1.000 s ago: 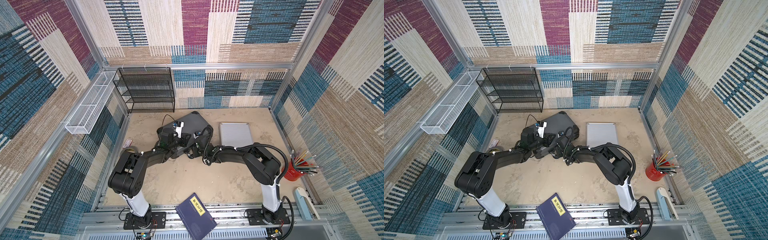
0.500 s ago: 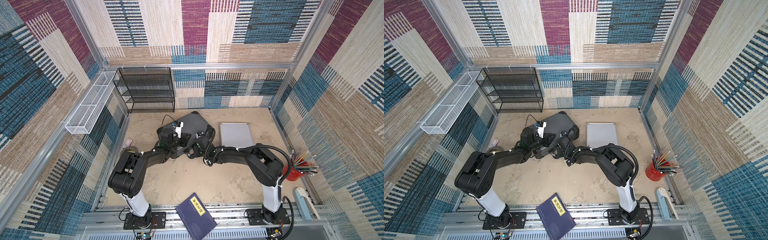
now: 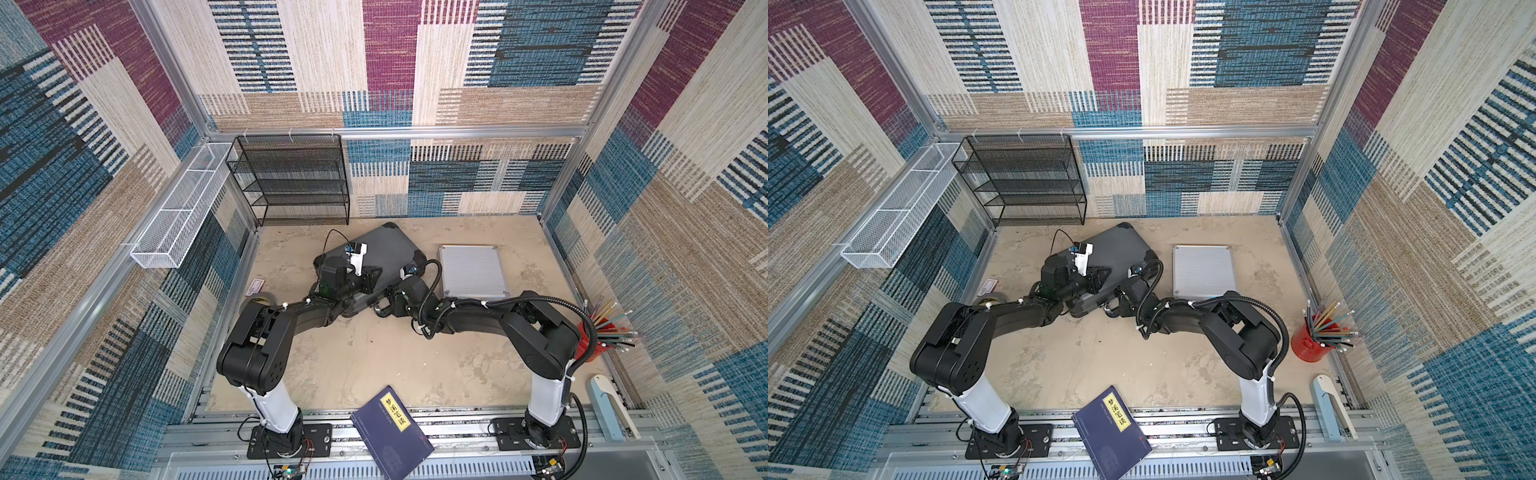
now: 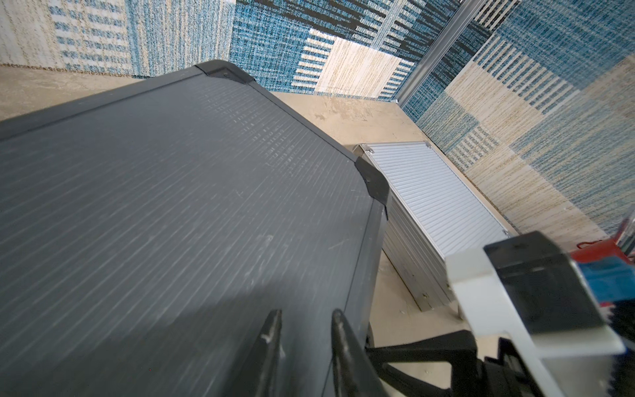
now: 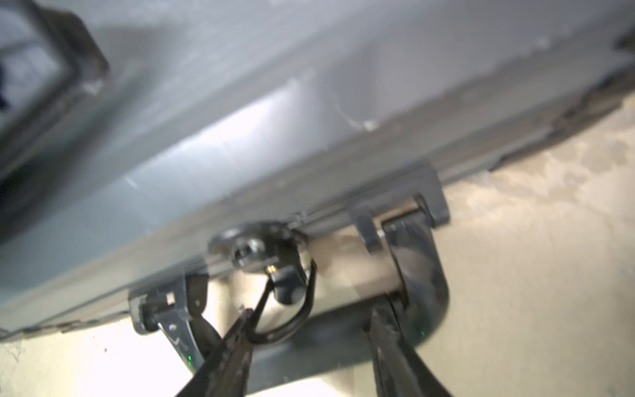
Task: Open the poker set cases
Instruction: Open the case lid on the poker set case.
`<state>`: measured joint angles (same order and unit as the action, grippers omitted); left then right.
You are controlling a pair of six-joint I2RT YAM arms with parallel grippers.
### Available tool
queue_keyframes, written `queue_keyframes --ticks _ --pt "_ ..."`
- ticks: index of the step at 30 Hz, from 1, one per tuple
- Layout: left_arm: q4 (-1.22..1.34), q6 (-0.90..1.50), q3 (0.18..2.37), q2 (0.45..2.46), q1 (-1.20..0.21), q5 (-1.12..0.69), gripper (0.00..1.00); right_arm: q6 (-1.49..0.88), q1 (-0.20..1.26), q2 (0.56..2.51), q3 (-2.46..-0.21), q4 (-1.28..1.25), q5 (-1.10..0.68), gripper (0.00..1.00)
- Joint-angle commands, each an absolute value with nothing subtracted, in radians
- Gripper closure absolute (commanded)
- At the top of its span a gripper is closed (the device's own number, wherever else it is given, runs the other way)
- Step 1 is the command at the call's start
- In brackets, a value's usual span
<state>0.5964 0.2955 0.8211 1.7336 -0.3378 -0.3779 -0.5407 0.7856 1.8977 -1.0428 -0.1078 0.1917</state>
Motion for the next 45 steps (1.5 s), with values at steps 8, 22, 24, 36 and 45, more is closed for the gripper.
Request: queue_keyframes --ticks 8,22,24,36,45 --pt "0.391 0.325 0.810 1.750 -0.337 -0.383 0.72 -0.569 0.778 1.830 -1.005 -0.024 0.258 0.42" --pt "0.349 0.316 0.826 1.717 -0.337 -0.382 0.70 -0.400 0.641 1.716 -1.051 0.034 0.094 0.35" --pt "0.323 0.307 0.836 1.694 -0.337 -0.369 0.68 -0.347 0.601 1.703 -1.078 0.043 0.098 0.33" --pt "0.057 0.237 0.919 1.447 -0.336 -0.250 0.52 -0.096 0.383 1.925 -1.463 0.121 -0.152 0.22" --pt "-0.052 0.290 0.820 1.230 -0.271 -0.172 0.42 -0.059 0.295 2.178 -1.785 0.229 -0.400 0.20"
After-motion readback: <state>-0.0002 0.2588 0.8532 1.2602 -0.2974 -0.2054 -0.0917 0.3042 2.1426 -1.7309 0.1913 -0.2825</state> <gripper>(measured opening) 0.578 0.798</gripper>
